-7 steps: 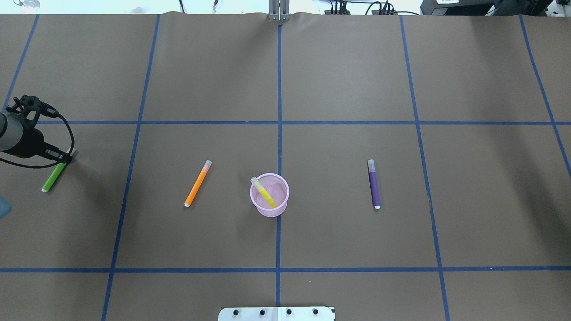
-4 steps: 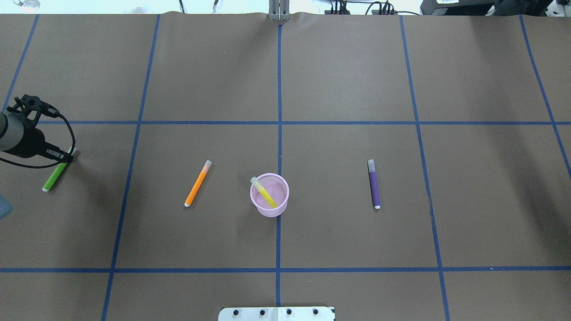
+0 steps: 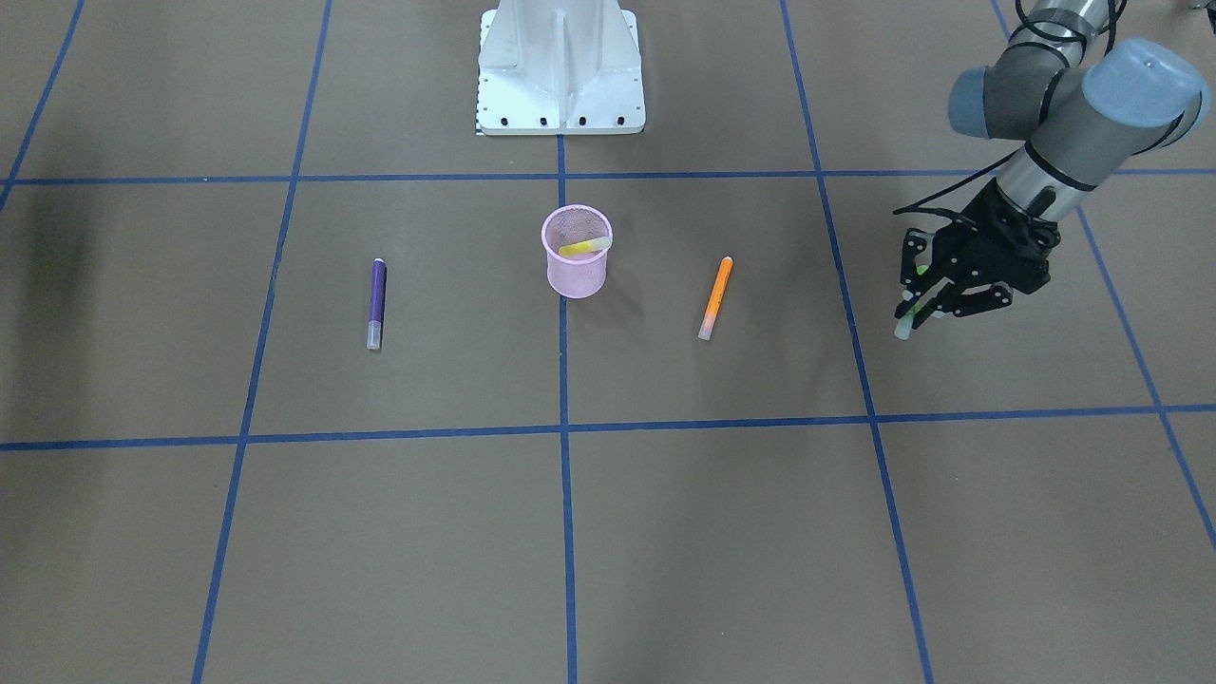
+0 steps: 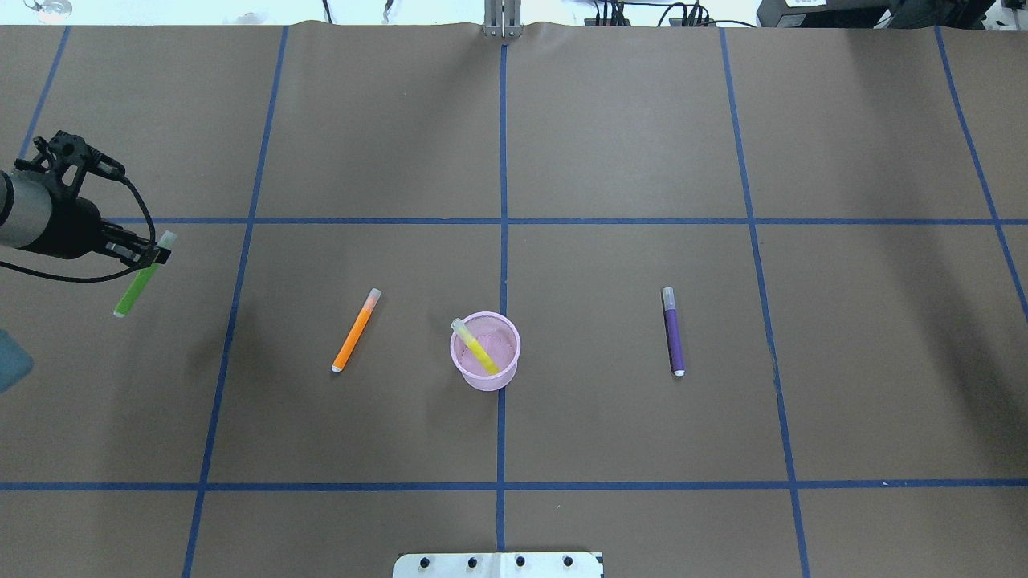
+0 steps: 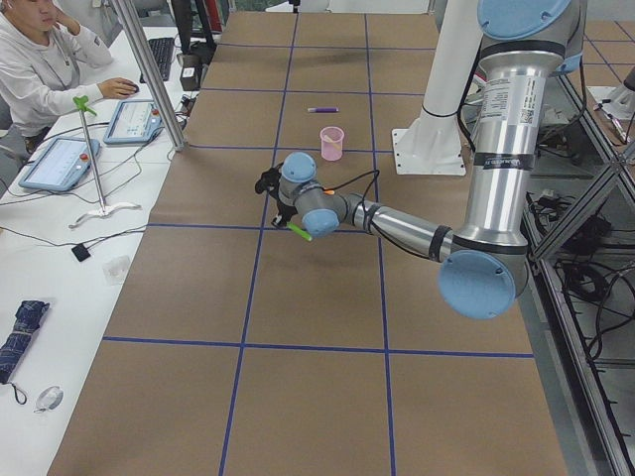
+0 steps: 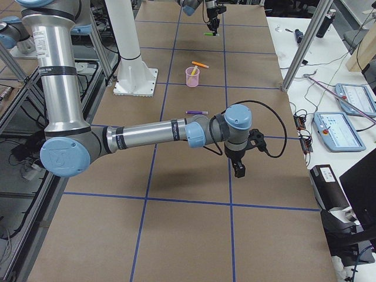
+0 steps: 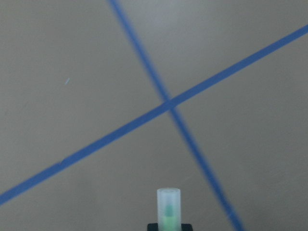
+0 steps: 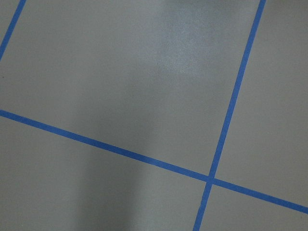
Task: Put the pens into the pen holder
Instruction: 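Carry the green marker with the left gripper over the pink cup, then drop the green marker into the cup and raise the left gripper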
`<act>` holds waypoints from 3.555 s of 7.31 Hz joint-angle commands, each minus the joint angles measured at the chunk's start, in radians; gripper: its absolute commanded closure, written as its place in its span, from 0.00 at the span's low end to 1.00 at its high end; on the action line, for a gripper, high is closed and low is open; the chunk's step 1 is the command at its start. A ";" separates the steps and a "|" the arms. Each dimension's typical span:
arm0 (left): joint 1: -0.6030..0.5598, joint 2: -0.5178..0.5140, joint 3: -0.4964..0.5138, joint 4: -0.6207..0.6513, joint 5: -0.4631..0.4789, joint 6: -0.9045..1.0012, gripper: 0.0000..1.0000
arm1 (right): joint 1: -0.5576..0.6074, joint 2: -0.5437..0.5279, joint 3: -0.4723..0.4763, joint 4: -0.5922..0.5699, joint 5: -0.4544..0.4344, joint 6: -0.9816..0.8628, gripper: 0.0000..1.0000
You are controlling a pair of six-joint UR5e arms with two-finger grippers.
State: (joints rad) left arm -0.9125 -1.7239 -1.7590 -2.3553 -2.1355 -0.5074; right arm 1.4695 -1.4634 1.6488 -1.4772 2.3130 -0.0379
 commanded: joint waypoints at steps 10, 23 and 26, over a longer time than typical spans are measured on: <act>0.469 -0.378 0.282 -0.720 0.480 -0.132 1.00 | 0.000 0.008 0.006 0.000 -0.001 0.004 0.00; 0.430 -0.329 -0.176 0.323 0.485 -0.256 0.01 | -0.165 0.037 0.209 0.002 -0.001 0.445 0.00; 0.361 -0.318 -0.181 0.568 0.438 -0.361 0.00 | -0.369 0.072 0.310 0.003 -0.124 0.762 0.00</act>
State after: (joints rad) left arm -0.5200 -2.0500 -1.9383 -1.8475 -1.6631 -0.8486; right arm 1.1902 -1.4071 1.9137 -1.4747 2.2457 0.5851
